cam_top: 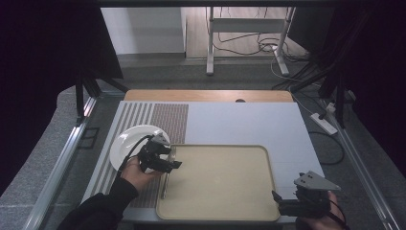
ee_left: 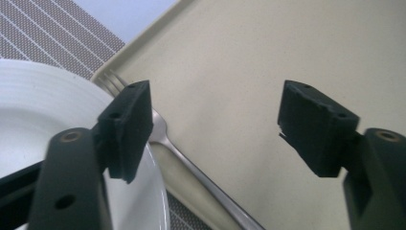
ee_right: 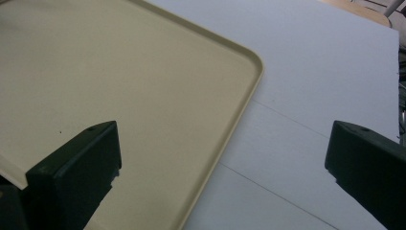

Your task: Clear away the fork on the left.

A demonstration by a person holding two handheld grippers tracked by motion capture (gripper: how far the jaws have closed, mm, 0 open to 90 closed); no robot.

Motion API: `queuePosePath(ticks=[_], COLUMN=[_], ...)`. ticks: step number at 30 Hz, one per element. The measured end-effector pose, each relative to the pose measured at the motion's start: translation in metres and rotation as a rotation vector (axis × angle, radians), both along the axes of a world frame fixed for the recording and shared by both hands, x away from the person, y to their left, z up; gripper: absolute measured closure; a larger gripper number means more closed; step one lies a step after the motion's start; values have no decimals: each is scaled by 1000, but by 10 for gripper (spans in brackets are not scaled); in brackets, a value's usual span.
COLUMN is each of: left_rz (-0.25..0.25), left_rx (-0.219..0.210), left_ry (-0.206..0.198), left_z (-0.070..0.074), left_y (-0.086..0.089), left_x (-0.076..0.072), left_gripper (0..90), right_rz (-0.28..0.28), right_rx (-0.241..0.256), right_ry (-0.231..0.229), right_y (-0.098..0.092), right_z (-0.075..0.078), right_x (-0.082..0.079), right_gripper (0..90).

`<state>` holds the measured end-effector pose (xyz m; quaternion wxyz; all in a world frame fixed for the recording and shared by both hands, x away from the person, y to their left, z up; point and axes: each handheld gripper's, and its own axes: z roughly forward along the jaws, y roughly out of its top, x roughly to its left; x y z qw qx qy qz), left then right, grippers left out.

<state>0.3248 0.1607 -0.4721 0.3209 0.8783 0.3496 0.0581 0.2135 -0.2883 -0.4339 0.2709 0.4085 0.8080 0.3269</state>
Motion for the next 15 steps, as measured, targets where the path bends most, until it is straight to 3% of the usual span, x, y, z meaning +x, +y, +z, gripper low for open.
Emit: queuePosePath(ticks=[8, 10, 15], left_rz=[36, 16, 28], left_rx=[-57, -75, -85], left_ry=[-8, 12, 36], left_z=[6, 6, 6], left_y=[12, 16, 25], left_x=[-4, -4, -7], left_gripper=[150, 122, 85], right_rz=[0, 0, 0], right_rx=[1, 1, 2], right_ry=[-2, -2, -2], right_y=[0, 0, 0], right_z=[0, 0, 0], right_x=[0, 0, 0], right_gripper=[0, 0, 0])
